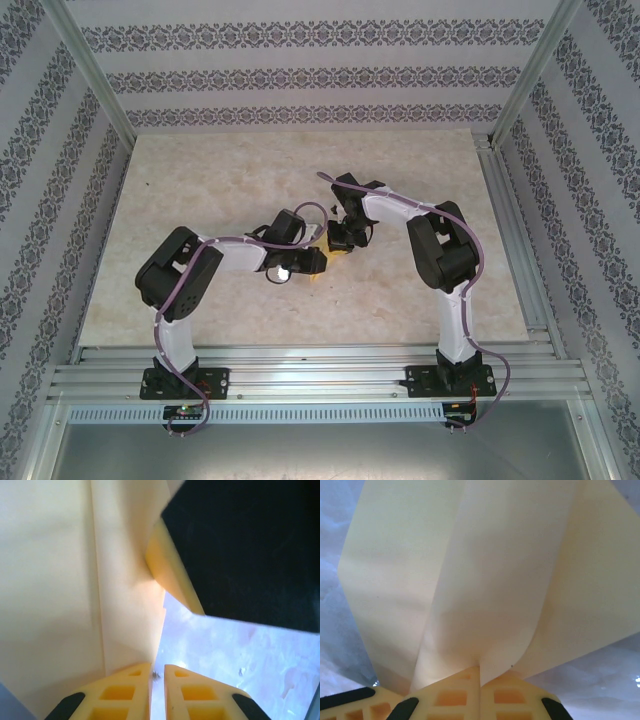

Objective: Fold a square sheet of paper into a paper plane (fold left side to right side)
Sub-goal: Fourth fold the wing at the center of the table.

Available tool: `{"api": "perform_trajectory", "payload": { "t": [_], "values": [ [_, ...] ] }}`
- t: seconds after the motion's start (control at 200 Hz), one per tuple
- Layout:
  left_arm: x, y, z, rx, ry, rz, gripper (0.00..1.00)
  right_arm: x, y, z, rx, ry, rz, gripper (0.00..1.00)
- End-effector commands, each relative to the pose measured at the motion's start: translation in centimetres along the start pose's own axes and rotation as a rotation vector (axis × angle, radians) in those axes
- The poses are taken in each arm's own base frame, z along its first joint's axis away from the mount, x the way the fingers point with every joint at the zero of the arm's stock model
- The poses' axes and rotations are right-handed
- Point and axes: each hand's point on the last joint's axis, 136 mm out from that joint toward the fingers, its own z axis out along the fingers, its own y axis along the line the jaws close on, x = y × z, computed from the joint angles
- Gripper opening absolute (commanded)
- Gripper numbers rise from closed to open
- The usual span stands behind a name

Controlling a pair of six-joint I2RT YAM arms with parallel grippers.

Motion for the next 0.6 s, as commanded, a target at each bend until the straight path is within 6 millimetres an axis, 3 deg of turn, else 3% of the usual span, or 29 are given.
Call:
{"api": "perform_trajectory", "payload": {
  "t": [0.0, 0.1, 0.425, 0.595],
  "values": [
    [2.0, -1.0, -0.8, 0.043, 0.057, 0.033, 0.15, 0.6, -1.8, 1.8, 0.082, 0.041, 0.001, 0.0],
    [2.4, -1.0, -1.0, 0.049, 0.057, 0.032, 0.15, 0.7, -1.8, 1.8, 0.083, 0.043, 0.002, 0.0],
    [0.5, -3.2, -3.2, 0.061, -0.001, 0.066, 0.16, 0.8, -1.7, 1.8, 0.083, 0.043, -0.002, 0.0],
    [0.6, -3.5, -2.6, 0.095, 0.019, 0.057, 0.17, 0.7, -1.7, 1.8, 0.081, 0.042, 0.0, 0.0]
  ]
}}
